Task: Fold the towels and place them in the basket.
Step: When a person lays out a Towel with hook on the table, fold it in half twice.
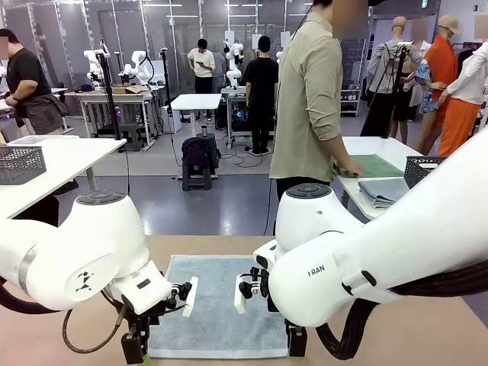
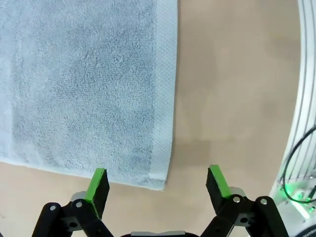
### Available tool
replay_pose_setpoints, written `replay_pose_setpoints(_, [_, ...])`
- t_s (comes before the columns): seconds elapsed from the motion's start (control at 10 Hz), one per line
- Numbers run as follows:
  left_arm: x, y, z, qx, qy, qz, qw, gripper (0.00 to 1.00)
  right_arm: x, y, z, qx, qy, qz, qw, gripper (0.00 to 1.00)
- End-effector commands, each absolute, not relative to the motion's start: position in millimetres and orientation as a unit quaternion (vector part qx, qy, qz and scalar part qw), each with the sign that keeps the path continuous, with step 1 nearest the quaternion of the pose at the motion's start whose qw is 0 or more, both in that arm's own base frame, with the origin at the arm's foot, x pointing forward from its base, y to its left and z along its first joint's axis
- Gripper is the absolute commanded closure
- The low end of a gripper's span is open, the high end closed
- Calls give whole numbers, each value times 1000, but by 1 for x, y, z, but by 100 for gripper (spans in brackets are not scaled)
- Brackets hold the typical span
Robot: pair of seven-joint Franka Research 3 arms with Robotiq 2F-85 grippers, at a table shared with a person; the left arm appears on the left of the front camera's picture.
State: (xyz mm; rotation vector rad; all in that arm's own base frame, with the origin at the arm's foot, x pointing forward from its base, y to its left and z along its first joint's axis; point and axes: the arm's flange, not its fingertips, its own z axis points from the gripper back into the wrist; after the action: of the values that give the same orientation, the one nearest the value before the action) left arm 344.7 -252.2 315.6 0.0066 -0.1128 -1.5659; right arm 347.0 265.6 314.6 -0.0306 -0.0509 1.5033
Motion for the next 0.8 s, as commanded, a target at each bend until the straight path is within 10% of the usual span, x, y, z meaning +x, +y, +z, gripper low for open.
replay_pose_setpoints(0.0, [348, -252, 306, 28, -64, -704, 707, 0, 344, 263, 304, -22, -31, 681, 732, 16])
replay_pose_setpoints(0.7, [354, -254, 296, 42, -59, -712, 699, 0, 351, 262, 288, -26, -25, 690, 723, 16])
